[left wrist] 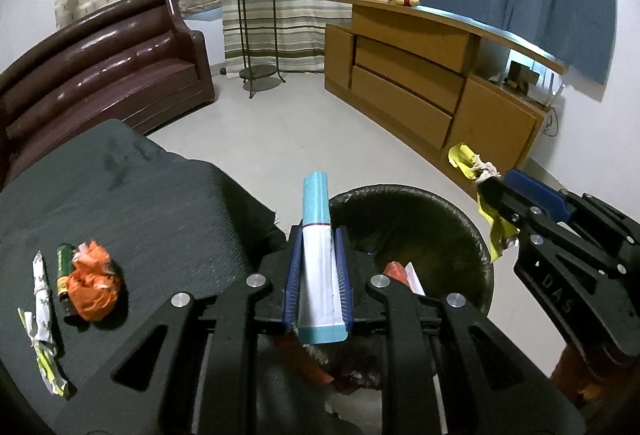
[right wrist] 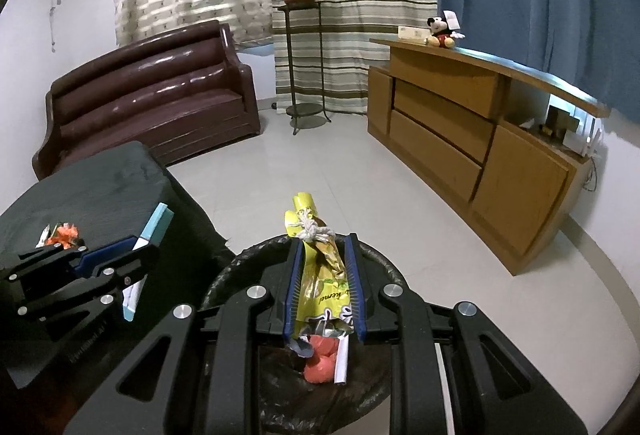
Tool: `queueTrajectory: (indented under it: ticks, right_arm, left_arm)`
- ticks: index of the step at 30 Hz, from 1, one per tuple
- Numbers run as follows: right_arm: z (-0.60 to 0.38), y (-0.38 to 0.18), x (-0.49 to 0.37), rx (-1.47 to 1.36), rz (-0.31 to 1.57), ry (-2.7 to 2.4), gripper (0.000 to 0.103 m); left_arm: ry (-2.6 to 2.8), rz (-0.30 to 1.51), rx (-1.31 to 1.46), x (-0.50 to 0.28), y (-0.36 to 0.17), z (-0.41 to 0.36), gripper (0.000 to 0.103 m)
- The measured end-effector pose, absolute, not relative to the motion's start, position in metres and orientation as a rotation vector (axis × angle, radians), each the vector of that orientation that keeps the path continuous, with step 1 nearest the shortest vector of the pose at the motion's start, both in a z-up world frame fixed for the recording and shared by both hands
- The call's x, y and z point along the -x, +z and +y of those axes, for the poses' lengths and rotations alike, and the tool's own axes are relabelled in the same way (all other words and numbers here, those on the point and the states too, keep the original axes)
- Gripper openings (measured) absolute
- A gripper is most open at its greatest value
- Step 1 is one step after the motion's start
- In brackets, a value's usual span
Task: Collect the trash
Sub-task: 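Carry the tube and yellow wrapper over the bin and open both tools, then move both tools back over the remaining trash on the table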
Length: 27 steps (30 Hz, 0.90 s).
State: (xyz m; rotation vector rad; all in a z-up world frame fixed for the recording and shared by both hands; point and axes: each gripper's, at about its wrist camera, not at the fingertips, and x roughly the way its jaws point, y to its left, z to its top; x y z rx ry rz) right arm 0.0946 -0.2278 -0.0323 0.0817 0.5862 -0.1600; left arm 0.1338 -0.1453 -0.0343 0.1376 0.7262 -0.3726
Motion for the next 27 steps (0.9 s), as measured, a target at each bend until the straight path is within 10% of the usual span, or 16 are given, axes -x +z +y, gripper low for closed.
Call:
queueTrajectory:
  ticks: [27]
  right_arm:
    - [-0.235, -0.036, -0.089, -0.106, 0.579, -0.164, 0.042]
  left_arm:
    - [-0.324, 0.722, -0.101, -0.136, -0.023, -0.128, 0.052]
